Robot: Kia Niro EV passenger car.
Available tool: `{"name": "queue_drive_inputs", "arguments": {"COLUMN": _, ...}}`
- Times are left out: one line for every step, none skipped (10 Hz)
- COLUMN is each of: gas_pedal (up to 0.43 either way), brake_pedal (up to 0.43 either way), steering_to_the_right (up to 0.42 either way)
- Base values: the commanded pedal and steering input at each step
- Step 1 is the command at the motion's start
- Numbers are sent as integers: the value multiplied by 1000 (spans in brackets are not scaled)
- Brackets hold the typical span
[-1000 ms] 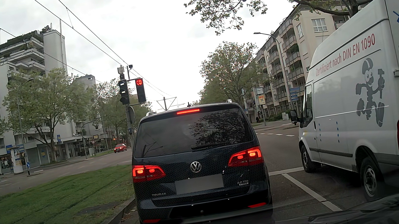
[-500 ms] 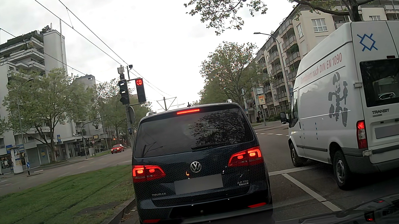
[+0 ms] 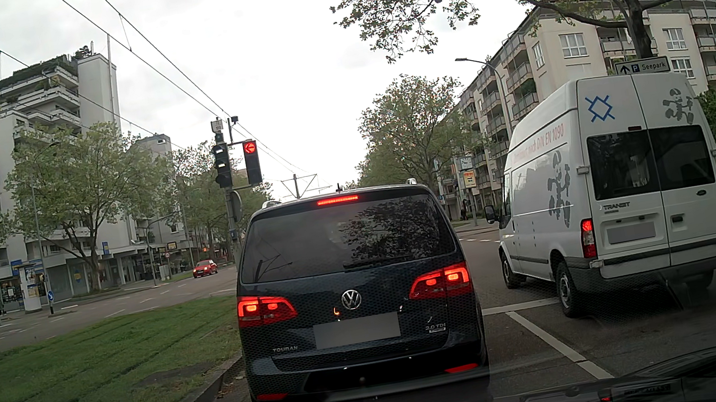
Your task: Follow the waypoints while adhering to traffic rules and regulations
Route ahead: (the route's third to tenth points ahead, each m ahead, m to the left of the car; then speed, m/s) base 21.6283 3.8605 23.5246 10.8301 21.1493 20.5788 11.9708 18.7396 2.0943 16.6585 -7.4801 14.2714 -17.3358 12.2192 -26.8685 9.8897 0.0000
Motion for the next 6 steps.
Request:
{"name": "queue_drive_inputs", "arguments": {"gas_pedal": 0, "brake_pedal": 152, "steering_to_the_right": -3}}
{"name": "queue_drive_inputs", "arguments": {"gas_pedal": 0, "brake_pedal": 152, "steering_to_the_right": -3}}
{"name": "queue_drive_inputs", "arguments": {"gas_pedal": 0, "brake_pedal": 152, "steering_to_the_right": -3}}
{"name": "queue_drive_inputs", "arguments": {"gas_pedal": 0, "brake_pedal": 152, "steering_to_the_right": -2}}
{"name": "queue_drive_inputs", "arguments": {"gas_pedal": 0, "brake_pedal": 152, "steering_to_the_right": -2}}
{"name": "queue_drive_inputs", "arguments": {"gas_pedal": 0, "brake_pedal": 152, "steering_to_the_right": -2}}
